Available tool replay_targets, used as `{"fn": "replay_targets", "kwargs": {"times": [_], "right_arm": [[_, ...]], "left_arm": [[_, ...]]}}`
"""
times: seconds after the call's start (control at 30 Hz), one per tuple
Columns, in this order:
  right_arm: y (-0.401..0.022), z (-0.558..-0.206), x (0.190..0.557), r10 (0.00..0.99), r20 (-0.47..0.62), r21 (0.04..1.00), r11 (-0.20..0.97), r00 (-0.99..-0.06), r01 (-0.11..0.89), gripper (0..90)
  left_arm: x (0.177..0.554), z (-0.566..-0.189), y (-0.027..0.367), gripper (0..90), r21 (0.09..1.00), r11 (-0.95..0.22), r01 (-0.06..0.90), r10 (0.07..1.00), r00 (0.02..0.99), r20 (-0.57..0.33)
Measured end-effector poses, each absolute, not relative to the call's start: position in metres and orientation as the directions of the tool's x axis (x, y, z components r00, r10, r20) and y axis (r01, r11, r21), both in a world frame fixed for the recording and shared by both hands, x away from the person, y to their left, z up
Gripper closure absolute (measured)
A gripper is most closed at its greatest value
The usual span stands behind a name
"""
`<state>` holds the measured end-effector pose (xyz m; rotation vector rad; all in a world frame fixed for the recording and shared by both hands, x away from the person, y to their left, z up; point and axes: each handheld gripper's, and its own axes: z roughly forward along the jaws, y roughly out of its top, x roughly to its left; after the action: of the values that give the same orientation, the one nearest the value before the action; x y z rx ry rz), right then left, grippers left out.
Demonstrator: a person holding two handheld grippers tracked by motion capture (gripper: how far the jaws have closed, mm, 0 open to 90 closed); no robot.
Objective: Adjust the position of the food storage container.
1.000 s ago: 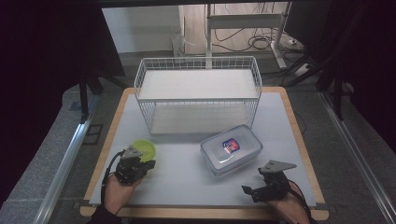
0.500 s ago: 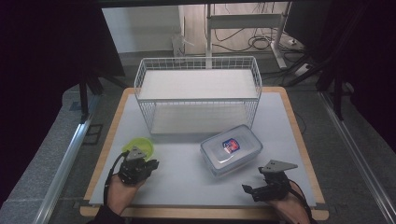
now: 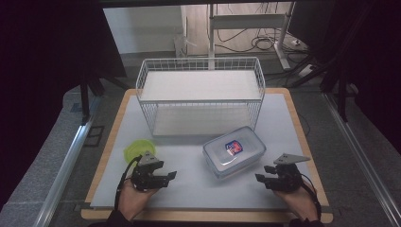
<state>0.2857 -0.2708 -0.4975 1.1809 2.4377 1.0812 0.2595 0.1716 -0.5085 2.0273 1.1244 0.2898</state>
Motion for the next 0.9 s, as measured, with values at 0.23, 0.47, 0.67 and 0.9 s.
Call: {"fn": "replay_targets", "kwargs": {"times": [0.23,0.47,0.67,0.9], "right_arm": [[-0.285,-0.491,0.301,0.791,0.076,0.710,0.385,-0.607,0.590,74.8],[-0.295,-0.489,0.331,0.834,0.005,0.708,0.387,-0.551,0.591,86.9],[-0.292,-0.489,0.357,0.833,0.012,0.716,0.379,-0.553,0.586,87.8],[-0.282,-0.489,0.367,0.794,0.000,0.714,0.425,-0.608,0.556,89.3]], "left_arm": [[0.262,-0.512,0.159,22.6,0.703,-0.332,0.630,0.788,0.595,-0.161],[0.262,-0.511,0.149,41.1,0.712,-0.357,0.605,0.779,0.613,-0.130],[0.265,-0.514,0.143,54.4,0.724,-0.365,0.586,0.756,0.640,-0.137],[0.266,-0.514,0.141,61.9,0.728,-0.364,0.580,0.748,0.648,-0.142]]}}
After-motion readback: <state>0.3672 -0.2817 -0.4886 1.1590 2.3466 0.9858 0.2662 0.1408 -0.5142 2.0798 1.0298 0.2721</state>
